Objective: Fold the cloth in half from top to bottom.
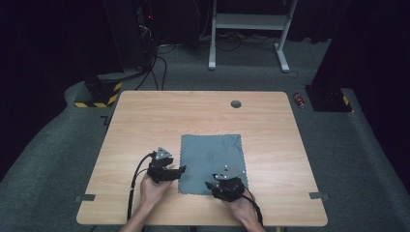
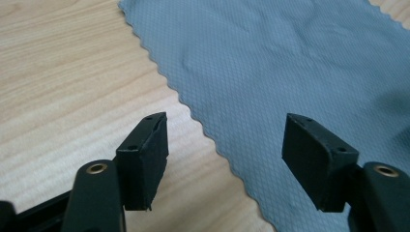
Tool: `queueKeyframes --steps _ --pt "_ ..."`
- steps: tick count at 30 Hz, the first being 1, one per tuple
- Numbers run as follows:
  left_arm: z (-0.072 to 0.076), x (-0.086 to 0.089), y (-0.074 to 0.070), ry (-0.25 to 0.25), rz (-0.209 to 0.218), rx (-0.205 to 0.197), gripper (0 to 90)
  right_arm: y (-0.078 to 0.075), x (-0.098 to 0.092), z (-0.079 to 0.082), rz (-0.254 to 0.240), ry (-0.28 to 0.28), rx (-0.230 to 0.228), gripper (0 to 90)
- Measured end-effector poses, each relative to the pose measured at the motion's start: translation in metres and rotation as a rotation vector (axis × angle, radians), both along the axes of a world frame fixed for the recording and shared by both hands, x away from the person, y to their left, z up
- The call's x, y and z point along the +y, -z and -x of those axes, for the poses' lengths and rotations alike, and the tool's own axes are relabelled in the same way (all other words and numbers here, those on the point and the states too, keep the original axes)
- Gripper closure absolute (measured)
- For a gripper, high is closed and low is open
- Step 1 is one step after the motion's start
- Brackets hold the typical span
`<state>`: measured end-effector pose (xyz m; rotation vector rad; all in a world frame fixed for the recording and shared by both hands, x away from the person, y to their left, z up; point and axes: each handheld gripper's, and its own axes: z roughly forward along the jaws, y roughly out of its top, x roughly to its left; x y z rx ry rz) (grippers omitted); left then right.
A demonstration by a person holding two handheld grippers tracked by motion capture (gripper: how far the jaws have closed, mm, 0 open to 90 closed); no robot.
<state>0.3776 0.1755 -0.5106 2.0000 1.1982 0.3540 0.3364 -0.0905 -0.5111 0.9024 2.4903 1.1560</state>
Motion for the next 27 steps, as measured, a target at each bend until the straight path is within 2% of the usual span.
queueKeyframes --steps 2,3,9,11,12,13,15,16,17,20,22,23,27 --pt "-0.006 0.000 -0.004 -0.001 -0.018 -0.002 33.5 -0.001 0.004 0.000 0.004 -0.011 -0.001 55.9" --pt "-0.010 0.000 -0.007 -0.006 -0.021 -0.012 34.0 -0.002 0.009 0.000 0.000 -0.027 0.000 57.8" --pt "-0.025 0.001 -0.015 -0.013 -0.031 -0.009 34.1 -0.005 0.026 0.000 0.000 -0.072 -0.006 62.4" --pt "-0.032 0.002 -0.016 -0.014 -0.025 0.000 34.6 -0.004 0.031 0.000 0.002 -0.081 -0.002 63.6" --pt "-0.038 0.003 -0.017 -0.018 -0.056 0.000 34.8 -0.003 0.033 0.000 0.005 -0.085 -0.003 64.1" --pt "-0.038 0.003 -0.017 -0.018 -0.056 0.000 35.2 -0.002 0.036 0.000 0.011 -0.089 -0.002 65.0" --pt "-0.043 0.004 -0.017 -0.034 -0.053 -0.004 37.3 -0.001 0.039 0.000 0.013 -0.096 0.000 65.7" --pt "-0.046 0.006 -0.017 -0.047 -0.031 -0.002 37.8 0.000 0.044 0.000 0.010 -0.107 0.005 66.9" --pt "-0.054 0.006 -0.017 -0.051 -0.049 0.013 37.6 0.000 0.047 0.000 0.009 -0.114 0.004 67.3" --pt "-0.066 0.004 -0.020 -0.056 -0.067 0.010 38.4 -0.001 0.057 0.003 0.009 -0.140 -0.001 68.0" --pt "-0.069 0.002 -0.022 -0.061 -0.062 0.000 38.5 -0.001 0.062 0.004 0.012 -0.151 0.000 68.3" --pt "-0.073 0.000 -0.023 -0.057 -0.074 0.002 39.3 -0.001 0.070 0.006 0.015 -0.174 -0.005 68.9" --pt "-0.080 -0.005 -0.022 -0.063 -0.089 -0.006 40.3 0.001 0.081 0.008 0.024 -0.211 -0.017 70.4"
